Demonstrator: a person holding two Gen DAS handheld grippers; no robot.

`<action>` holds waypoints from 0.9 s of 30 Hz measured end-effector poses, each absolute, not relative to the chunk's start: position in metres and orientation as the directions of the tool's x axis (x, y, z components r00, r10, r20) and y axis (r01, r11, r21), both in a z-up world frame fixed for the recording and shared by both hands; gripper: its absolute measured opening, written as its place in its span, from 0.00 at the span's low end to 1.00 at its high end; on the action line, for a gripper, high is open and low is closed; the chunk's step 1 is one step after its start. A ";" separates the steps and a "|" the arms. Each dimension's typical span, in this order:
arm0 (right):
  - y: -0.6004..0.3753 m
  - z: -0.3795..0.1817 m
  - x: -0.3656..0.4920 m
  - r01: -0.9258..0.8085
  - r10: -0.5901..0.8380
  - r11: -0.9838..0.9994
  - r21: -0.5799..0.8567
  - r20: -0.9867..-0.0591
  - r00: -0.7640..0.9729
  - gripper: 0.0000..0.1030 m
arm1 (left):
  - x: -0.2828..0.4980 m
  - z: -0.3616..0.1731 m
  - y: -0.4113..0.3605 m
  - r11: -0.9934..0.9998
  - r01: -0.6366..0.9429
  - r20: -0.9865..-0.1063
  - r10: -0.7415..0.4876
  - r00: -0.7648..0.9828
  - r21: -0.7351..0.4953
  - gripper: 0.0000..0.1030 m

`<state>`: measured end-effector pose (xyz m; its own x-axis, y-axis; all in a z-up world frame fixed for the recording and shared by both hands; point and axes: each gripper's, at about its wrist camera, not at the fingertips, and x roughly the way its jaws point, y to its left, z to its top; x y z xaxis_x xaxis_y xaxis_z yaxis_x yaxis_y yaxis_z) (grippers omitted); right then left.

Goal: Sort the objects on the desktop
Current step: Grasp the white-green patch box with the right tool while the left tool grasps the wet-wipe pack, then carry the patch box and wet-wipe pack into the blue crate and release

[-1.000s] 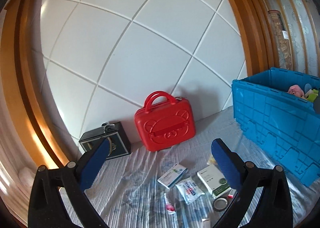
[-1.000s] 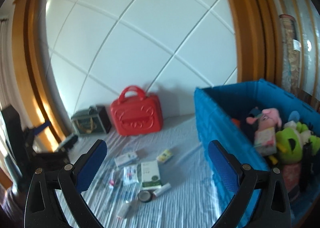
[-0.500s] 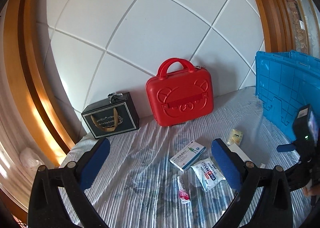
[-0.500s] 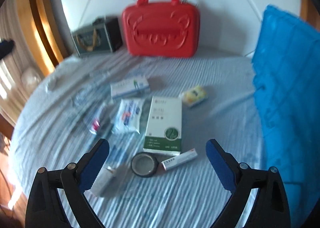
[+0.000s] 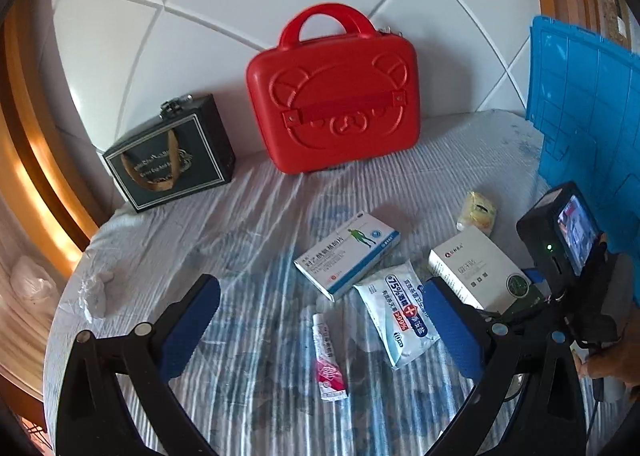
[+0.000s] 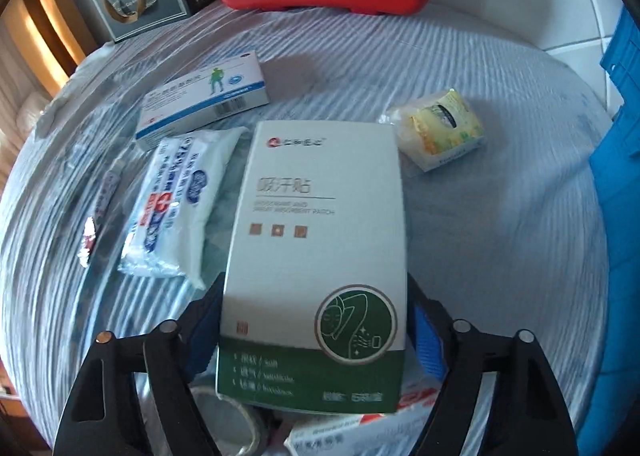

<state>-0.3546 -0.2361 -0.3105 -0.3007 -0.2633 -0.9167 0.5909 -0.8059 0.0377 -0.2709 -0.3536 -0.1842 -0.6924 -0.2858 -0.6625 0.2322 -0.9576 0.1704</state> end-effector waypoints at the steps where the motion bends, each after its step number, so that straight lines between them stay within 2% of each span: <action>1: -0.237 -0.311 -0.355 0.598 -0.258 -0.801 0.020 -0.914 -0.314 0.75 | -0.277 -0.192 -0.350 -0.959 0.226 -0.676 -0.280 -0.682 0.170 1.00; 7: -0.213 -0.293 -0.357 0.575 -0.299 -0.817 0.036 -0.879 -0.371 0.74 | -0.316 -0.242 -0.334 -0.978 0.192 -0.770 -0.182 -0.612 0.079 1.00; 12: -0.185 -0.285 -0.368 0.527 -0.301 -0.848 0.059 -0.871 -0.388 0.74 | -0.344 -0.271 -0.320 -0.979 0.179 -0.806 -0.184 -0.563 0.099 1.00; 14: -0.178 -0.282 -0.371 0.523 -0.318 -0.849 0.075 -0.864 -0.391 0.74 | -0.347 -0.282 -0.321 -0.974 0.191 -0.819 -0.205 -0.536 0.119 0.93; 15: -0.176 -0.280 -0.371 0.522 -0.321 -0.849 0.076 -0.860 -0.396 0.74 | -0.348 -0.288 -0.322 -0.972 0.196 -0.828 -0.213 -0.519 0.128 0.84; 16: -0.175 -0.278 -0.371 0.522 -0.325 -0.849 0.078 -0.858 -0.399 0.74 | -0.348 -0.293 -0.325 -0.973 0.196 -0.836 -0.205 -0.509 0.119 0.80; 19: -0.179 -0.277 -0.374 0.524 -0.346 -0.846 0.099 -0.849 -0.399 0.74 | -0.347 -0.304 -0.337 -0.975 0.213 -0.849 -0.159 -0.503 0.057 0.77; 22: -0.181 -0.276 -0.376 0.527 -0.357 -0.843 0.110 -0.846 -0.396 0.74 | -0.353 -0.303 -0.334 -0.979 0.188 -0.842 -0.163 -0.515 0.075 0.75; 23: -0.181 -0.275 -0.377 0.524 -0.365 -0.843 0.121 -0.845 -0.391 0.74 | -0.355 -0.303 -0.334 -0.984 0.169 -0.841 -0.143 -0.522 0.062 0.69; 24: -0.182 -0.275 -0.377 0.523 -0.369 -0.843 0.127 -0.844 -0.390 0.74 | -0.356 -0.302 -0.335 -0.988 0.151 -0.843 -0.108 -0.528 0.032 0.57; 27: -0.182 -0.268 -0.373 0.522 -0.373 -0.844 0.122 -0.834 -0.407 0.74 | -0.352 -0.296 -0.331 -0.991 0.122 -0.837 -0.107 -0.537 0.048 0.46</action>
